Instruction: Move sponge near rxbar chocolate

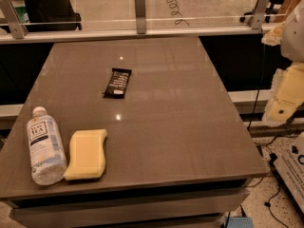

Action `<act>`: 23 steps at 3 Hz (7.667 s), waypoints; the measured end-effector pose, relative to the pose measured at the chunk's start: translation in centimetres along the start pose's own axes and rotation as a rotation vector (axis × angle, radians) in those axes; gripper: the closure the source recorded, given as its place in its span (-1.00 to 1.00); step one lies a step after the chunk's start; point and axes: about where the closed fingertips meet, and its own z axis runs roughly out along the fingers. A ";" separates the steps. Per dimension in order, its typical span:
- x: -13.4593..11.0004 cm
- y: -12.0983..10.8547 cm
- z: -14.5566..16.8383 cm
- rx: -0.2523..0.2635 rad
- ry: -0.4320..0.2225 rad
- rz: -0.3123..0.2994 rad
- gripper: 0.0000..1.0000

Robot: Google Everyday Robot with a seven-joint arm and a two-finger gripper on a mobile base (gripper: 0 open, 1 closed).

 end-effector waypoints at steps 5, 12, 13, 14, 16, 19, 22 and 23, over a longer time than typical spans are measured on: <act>-15.0 10.9 4.7 -0.107 -0.439 -0.108 -1.00; -26.8 17.7 16.7 -0.284 -0.579 -0.036 -1.00; -27.1 18.2 17.3 -0.283 -0.566 -0.018 -0.67; -27.0 18.6 17.6 -0.288 -0.560 0.004 -0.19; -24.0 15.6 16.7 -0.233 -0.553 0.103 0.74; -13.8 2.3 14.0 -0.009 -0.448 0.156 1.00; -12.7 -1.0 14.7 0.040 -0.443 0.206 1.00; -12.0 -4.5 16.0 0.042 -0.439 0.222 1.00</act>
Offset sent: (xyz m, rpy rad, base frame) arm -0.0001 0.0489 -0.0098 0.2437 -0.0235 0.0606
